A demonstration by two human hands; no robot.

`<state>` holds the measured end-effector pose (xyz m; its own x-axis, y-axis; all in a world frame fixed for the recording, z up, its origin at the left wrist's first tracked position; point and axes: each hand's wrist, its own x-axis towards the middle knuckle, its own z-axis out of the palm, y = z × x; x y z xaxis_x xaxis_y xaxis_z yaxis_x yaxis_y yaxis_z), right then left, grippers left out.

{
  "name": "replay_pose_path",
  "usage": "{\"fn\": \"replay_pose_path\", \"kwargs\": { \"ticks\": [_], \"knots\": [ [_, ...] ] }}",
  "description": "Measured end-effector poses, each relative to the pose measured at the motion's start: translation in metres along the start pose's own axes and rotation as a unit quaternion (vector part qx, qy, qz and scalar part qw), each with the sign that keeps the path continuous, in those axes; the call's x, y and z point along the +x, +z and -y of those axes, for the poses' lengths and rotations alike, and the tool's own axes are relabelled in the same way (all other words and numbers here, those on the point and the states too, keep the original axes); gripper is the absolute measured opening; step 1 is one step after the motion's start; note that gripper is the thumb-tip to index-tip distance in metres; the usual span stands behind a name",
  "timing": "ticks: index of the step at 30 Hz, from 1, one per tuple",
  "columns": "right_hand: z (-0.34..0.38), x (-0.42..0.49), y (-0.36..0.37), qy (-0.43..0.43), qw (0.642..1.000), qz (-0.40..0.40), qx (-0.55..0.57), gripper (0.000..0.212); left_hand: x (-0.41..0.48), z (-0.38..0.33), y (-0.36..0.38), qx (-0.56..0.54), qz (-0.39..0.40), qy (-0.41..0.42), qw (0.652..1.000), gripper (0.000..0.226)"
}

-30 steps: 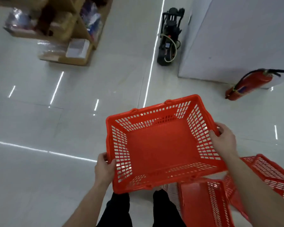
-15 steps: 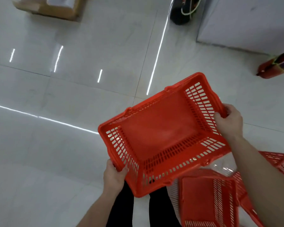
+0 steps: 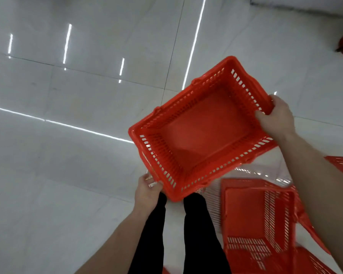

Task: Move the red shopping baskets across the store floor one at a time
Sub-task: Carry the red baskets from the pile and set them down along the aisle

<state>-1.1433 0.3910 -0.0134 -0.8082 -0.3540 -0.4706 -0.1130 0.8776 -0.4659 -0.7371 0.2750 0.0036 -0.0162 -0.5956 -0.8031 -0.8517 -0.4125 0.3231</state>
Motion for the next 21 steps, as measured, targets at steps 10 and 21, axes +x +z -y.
{"fn": "replay_pose_path", "kwargs": {
  "ticks": [10,21],
  "knots": [
    [-0.03,-0.061,-0.014,0.06,0.99,0.05,-0.114,0.06,-0.013,-0.039,-0.008,0.109,0.026,0.091,0.99,0.067],
    [0.016,-0.248,-0.196,0.166,0.984,-0.057,-0.014,0.073,-0.177,-0.212,-0.047,0.25,0.097,0.369,0.89,0.063]
  ]
}}
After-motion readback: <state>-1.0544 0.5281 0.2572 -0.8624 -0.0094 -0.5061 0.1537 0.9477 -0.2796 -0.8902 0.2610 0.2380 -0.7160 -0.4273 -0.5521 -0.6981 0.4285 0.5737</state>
